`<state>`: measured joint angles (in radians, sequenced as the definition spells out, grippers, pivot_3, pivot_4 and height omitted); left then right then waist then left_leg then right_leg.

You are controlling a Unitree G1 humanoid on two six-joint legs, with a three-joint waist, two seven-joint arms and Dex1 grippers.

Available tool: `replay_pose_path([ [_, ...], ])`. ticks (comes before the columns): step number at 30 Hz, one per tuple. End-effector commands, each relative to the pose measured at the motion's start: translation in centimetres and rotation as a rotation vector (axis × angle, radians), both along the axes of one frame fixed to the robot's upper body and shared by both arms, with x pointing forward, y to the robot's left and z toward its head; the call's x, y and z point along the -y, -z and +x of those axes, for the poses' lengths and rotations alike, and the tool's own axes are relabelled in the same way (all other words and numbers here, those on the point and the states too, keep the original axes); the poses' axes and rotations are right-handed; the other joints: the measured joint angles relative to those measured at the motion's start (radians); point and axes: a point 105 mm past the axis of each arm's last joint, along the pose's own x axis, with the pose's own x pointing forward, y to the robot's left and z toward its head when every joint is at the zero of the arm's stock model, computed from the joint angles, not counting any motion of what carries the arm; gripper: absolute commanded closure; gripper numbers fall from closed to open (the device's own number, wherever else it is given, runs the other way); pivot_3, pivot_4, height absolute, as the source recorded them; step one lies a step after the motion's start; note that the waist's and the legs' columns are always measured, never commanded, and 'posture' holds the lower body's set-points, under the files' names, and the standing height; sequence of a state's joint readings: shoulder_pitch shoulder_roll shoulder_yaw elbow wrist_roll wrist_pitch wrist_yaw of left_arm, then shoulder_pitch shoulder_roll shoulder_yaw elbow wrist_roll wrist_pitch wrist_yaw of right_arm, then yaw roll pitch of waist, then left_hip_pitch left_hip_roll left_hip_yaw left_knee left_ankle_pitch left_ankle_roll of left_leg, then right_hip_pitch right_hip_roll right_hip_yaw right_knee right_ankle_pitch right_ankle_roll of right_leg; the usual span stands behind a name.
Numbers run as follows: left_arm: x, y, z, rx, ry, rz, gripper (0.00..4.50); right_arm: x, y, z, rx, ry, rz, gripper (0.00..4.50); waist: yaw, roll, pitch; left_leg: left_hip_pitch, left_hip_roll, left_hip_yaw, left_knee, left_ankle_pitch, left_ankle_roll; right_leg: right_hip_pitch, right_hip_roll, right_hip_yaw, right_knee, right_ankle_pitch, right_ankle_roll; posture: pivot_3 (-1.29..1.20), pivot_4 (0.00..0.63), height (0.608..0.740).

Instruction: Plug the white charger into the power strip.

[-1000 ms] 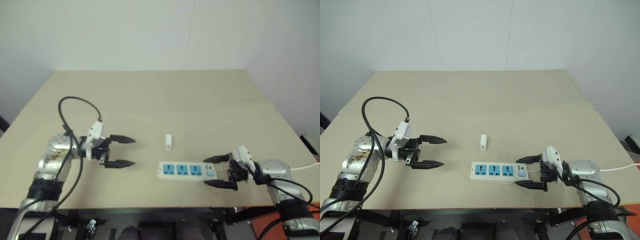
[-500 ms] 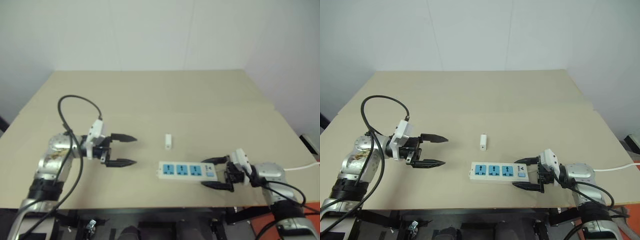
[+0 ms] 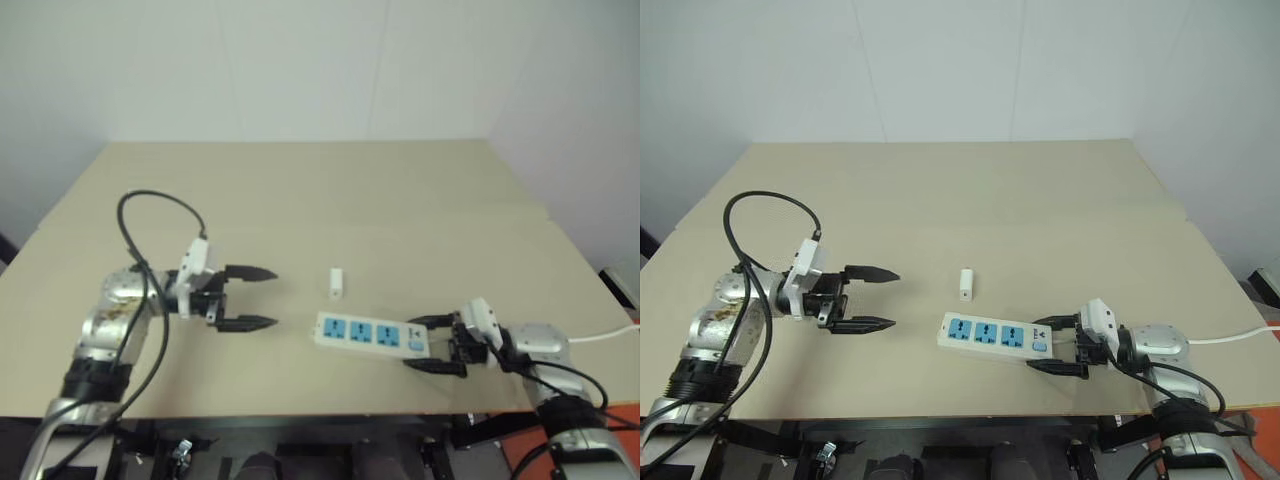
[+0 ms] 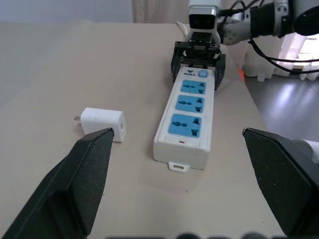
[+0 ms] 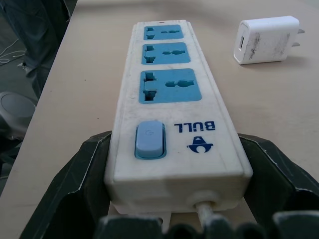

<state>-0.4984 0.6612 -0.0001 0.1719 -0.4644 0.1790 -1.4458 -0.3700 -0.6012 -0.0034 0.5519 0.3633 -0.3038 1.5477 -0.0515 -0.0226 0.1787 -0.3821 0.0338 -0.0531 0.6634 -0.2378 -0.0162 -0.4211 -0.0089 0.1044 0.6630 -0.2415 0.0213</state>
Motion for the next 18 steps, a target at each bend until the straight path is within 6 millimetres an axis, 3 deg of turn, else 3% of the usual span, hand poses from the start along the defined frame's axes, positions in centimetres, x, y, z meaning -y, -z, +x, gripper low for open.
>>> replay_pose_path([
  [1, 1.0, -1.4, 0.4, 0.091, 0.004, 0.024, 0.0, -0.8, -0.5, 0.0, 0.047, -0.043, -0.015, 1.06, -0.001, 0.0, 0.0, 0.0, 0.0, 0.0, 0.0, 0.0, 0.0, 0.0, 0.0, 0.0, 0.0, 0.0, 0.0, 0.0, 0.15, 0.74],
  [6, 1.6, -2.9, 1.8, 0.174, 0.114, 0.156, 0.0, -1.7, -0.5, -0.2, 0.041, -0.075, -0.028, 1.06, -0.002, 0.0, 0.0, 0.0, 0.0, 0.0, 0.0, 0.0, 0.0, 0.0, 0.001, 0.0, 0.0, 0.0, 0.0, 0.0, 0.15, 0.74],
  [10, 2.0, -5.0, 4.3, 0.317, 0.197, 0.402, 0.0, -2.1, -0.2, -0.2, 0.026, -0.091, -0.046, 1.06, 0.0, -0.001, 0.0, -0.001, -0.001, -0.001, 0.0, 0.0, 0.0, 0.0, 0.001, 0.0, 0.0, 0.0, 0.0, 0.0, 0.15, 0.74],
  [13, 4.0, -7.5, 6.0, 0.452, 0.245, 0.462, 0.0, -2.5, 0.2, -0.3, 0.016, -0.091, -0.057, 1.06, 0.0, -0.001, 0.0, -0.002, -0.001, 0.0, 0.001, 0.0, 0.0, 0.0, 0.0, 0.0, -0.002, 0.0, 0.0, 0.0, 0.15, 0.74],
  [18, 6.0, -9.0, 6.7, 0.59, 0.342, 0.556, 0.0, -2.8, 0.3, -0.2, 0.005, -0.09, -0.061, 1.06, -0.016, -0.001, 0.001, -0.002, -0.001, 0.0, 0.001, 0.0, 0.0, 0.0, 0.0, 0.001, -0.002, 0.0, 0.0, 0.0, 0.15, 0.74],
])
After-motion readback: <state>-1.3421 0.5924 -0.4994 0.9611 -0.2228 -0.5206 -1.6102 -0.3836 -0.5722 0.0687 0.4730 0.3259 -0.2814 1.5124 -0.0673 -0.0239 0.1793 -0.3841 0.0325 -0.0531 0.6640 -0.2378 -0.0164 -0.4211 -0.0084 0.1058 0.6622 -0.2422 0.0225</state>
